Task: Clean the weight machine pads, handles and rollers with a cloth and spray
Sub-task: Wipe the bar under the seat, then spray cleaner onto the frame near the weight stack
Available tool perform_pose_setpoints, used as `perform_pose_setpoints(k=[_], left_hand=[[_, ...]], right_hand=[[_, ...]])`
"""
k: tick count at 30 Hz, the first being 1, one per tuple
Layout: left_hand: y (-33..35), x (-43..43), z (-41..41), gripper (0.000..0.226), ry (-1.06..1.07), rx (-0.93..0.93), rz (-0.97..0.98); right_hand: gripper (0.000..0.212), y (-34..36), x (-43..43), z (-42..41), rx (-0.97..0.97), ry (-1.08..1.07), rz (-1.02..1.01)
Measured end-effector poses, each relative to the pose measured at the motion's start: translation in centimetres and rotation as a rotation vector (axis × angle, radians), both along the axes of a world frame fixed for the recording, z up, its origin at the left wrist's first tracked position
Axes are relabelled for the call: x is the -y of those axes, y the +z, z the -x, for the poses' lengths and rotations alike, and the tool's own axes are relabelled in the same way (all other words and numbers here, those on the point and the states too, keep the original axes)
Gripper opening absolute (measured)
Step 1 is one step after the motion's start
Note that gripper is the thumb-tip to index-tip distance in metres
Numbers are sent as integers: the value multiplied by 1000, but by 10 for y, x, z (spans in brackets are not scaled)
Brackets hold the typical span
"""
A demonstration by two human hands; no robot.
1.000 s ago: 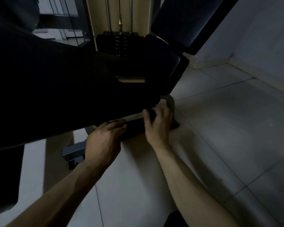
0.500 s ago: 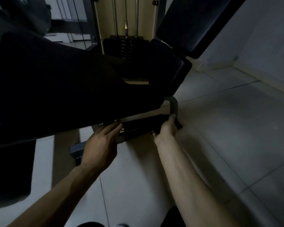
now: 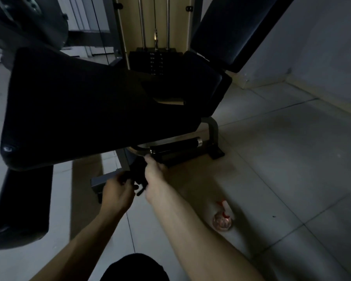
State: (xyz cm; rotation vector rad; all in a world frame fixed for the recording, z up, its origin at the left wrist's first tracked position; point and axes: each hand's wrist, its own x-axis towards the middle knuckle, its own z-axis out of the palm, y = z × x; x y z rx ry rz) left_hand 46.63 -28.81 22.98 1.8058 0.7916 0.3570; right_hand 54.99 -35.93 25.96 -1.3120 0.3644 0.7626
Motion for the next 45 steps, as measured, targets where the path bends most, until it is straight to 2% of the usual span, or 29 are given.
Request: perform_pose_setpoints(k=[1, 3, 4, 6, 9, 11, 14, 15, 19, 21, 22, 24, 27, 30, 34, 39, 41, 45], left_hand=[[4, 8, -3, 20, 8, -10, 265], [13, 25, -10, 47, -12, -42, 765], [17, 36, -16, 55, -42, -60, 928], [17, 59, -35, 54, -160, -74, 1067], [-1, 90, -69, 40, -214, -147, 1076], [-18, 99, -89, 39, -213, -209, 1029], [-48, 112, -111, 41, -240, -300, 995], [-60, 115, -119, 41, -249, -325, 999], [-109, 129, -138, 46, -248, -416, 1027], [-125, 135, -139, 38, -243, -475, 1044], [-129, 138, -137, 36, -249, -503, 1054], [-125, 142, -134, 43, -276, -568, 1057], [-100, 144, -135, 58, -315, -652, 987], [-44, 156, -143, 56, -286, -704, 908], [77, 176, -155, 8, -205, -684, 877], [225, 162, -167, 19, 39, -512, 785], [274, 144, -179, 22, 189, -439, 712], [359, 89, -215, 21, 424, -390, 758]], right_hand=[[49, -2, 13, -2, 11, 38, 37], [48, 0, 43, -7, 16, 145, 95], [54, -2, 57, -10, 16, 188, 107], [67, -10, 84, -21, 12, 193, 94], [65, -19, 123, -44, -6, 79, 130], [63, -36, 146, -65, 63, 87, 315], [32, -98, 192, -93, 210, 131, 582], [30, -123, 208, -101, 228, 156, 682], [54, -197, 257, -116, 308, 375, 1089], [48, -214, 263, -108, 311, 488, 1095], [40, -220, 263, -104, 319, 479, 1092], [22, -229, 262, -96, 351, 405, 1119], [19, -216, 255, -86, 348, 295, 1117], [18, -160, 251, -84, 363, 238, 1094], [18, -29, 244, -94, 391, 173, 990], [12, 150, 219, -112, 488, 92, 796], [13, 220, 202, -124, 574, 61, 790], [12, 346, 152, -165, 607, 15, 639]])
